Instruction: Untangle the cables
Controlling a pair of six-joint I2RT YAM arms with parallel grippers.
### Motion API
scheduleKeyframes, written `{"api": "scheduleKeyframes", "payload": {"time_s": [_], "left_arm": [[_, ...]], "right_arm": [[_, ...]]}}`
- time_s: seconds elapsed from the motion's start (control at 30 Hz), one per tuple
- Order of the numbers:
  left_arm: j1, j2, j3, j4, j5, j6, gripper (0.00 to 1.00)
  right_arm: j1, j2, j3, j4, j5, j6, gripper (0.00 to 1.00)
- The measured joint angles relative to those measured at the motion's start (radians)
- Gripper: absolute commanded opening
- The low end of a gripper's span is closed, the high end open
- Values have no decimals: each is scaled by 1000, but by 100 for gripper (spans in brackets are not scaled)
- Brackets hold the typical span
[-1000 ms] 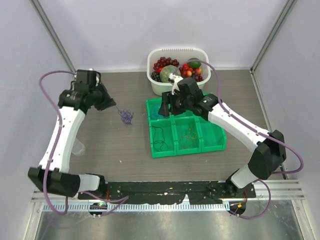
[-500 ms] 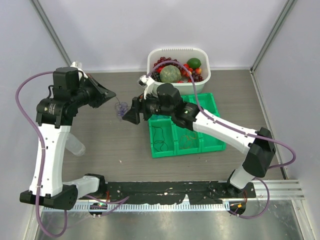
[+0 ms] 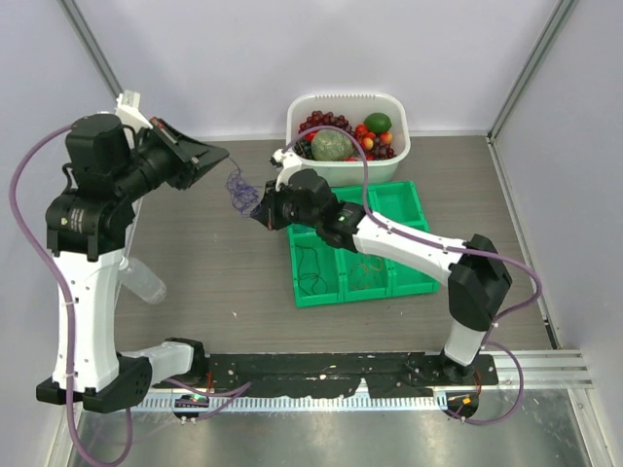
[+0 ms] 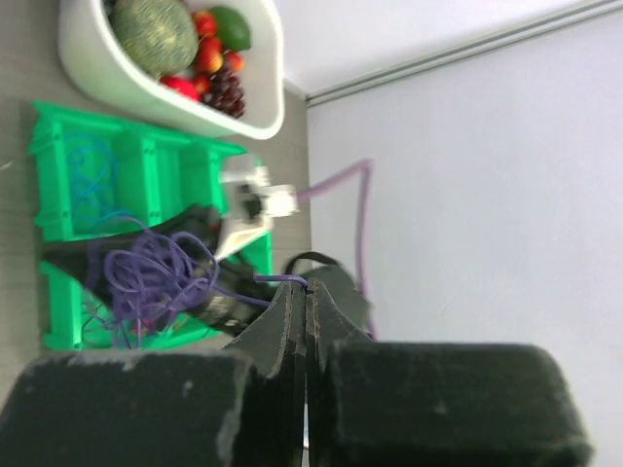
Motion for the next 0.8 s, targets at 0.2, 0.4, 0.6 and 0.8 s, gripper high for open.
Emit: {"api": "scheduleKeyframes", "payload": {"time_s": [0.2,0.4,0.6,0.8], "left_arm": [[0,1,116,14,-13,19,0],[0,-1,108,6,-31,34,0],[0,-1,70,-2,-48,39,0],[0,-3,27,-2,-62,38,0]], "right_arm": [[1,45,-42,-18,-11,3,19],[0,-1,-69,-85,-38,-63,46],[-6,-109,-82,-106,-87,-102,64],[-6,-135,5,-99,-92,-105,72]]}}
